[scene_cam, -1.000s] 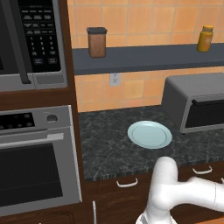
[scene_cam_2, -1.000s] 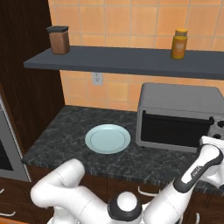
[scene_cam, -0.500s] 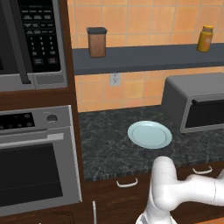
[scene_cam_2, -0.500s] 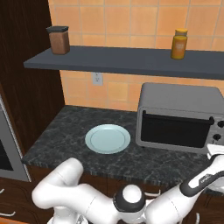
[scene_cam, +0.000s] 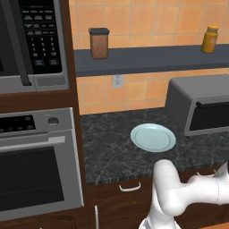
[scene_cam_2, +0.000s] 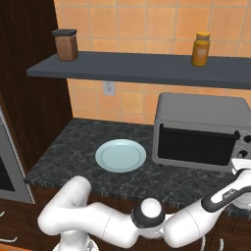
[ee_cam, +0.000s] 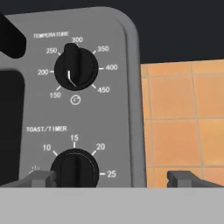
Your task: Pick up the kebab skewer and baguette bread, and place them inside the toaster oven. Close the toaster oven door and start by setting the timer.
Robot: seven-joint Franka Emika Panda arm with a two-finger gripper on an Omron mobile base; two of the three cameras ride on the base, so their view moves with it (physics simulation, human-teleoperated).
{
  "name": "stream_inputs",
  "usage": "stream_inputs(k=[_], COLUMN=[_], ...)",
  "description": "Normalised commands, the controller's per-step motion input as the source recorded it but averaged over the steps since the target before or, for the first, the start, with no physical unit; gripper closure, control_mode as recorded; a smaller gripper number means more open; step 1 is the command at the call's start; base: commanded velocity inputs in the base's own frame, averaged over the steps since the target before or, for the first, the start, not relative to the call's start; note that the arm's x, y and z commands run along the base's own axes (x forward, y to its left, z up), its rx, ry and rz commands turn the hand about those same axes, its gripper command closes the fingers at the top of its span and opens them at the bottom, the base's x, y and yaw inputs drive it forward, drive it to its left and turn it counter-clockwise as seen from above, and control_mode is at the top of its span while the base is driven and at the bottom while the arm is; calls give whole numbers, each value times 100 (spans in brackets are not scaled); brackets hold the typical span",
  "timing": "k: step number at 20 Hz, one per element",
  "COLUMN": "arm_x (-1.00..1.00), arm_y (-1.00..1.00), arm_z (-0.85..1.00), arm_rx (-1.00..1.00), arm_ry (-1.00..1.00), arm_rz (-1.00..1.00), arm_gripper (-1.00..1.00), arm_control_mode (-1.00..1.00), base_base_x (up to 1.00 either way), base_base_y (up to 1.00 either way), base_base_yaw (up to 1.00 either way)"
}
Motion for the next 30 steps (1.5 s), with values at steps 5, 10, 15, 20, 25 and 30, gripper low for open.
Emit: stream_inputs(k=[5, 10, 15, 20, 25, 30], arm_x=[0, 0, 0, 0, 28, 23], arm_y=[0, 0, 20, 38, 35, 49], arm_z=[-3, -6, -3, 0, 0, 0], arm_rx=[-3, -3, -3, -4, -3, -2], arm_ry=[0, 0, 0, 0, 0, 0], arm_rz=[0, 0, 0, -1, -8, -15], arm_gripper=[-100, -100, -100, -100, -100, -100], arm_control_mode=[-100, -100, -100, -100, -100, -100], base_base_x=[0, 0, 0, 0, 0, 0], base_base_y=[0, 0, 0, 0, 0, 0], base_base_yaw=[0, 0, 0, 0, 0, 0])
